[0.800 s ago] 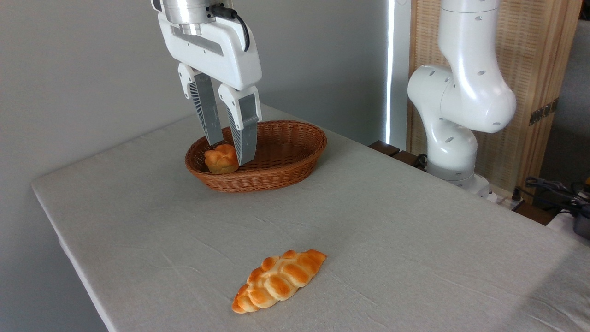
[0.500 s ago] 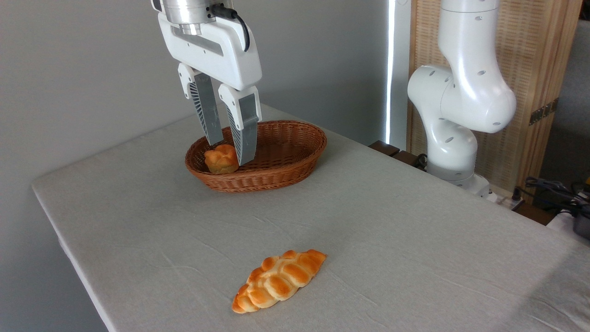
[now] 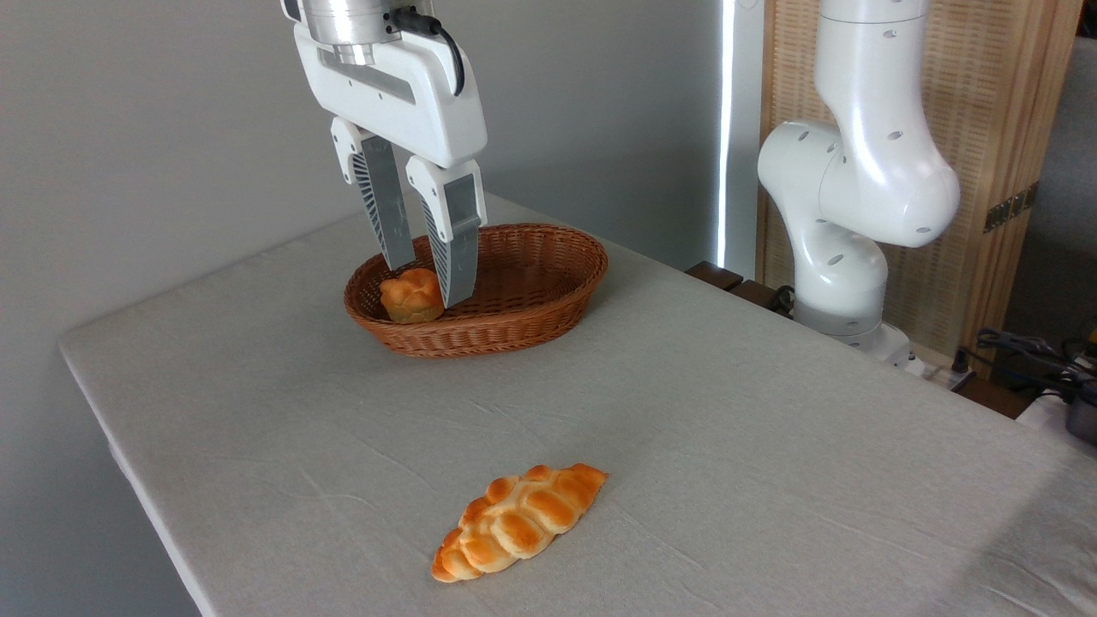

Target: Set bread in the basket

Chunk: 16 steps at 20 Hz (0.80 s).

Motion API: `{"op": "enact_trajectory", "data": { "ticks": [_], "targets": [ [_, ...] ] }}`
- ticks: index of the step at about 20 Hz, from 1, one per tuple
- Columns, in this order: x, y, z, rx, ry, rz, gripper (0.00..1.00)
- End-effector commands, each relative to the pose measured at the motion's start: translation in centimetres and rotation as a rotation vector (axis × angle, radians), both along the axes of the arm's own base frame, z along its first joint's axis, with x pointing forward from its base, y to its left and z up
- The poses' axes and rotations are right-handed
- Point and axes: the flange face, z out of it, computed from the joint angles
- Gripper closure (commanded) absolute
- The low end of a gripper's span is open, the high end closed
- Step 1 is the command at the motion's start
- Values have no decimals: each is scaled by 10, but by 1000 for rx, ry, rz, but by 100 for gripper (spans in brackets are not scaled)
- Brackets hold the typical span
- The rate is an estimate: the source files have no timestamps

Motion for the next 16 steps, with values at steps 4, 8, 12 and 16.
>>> {"op": "enact_trajectory", "data": {
  "ticks": [4,8,12,16],
  "targets": [
    [5,14,-14,-8,-20,18,0],
    [17,15,-78,-1,-77,25,0],
    [18,21,-121,33,-110,23,0],
    [12,28,-150,54,-55,26,0]
  ]
}}
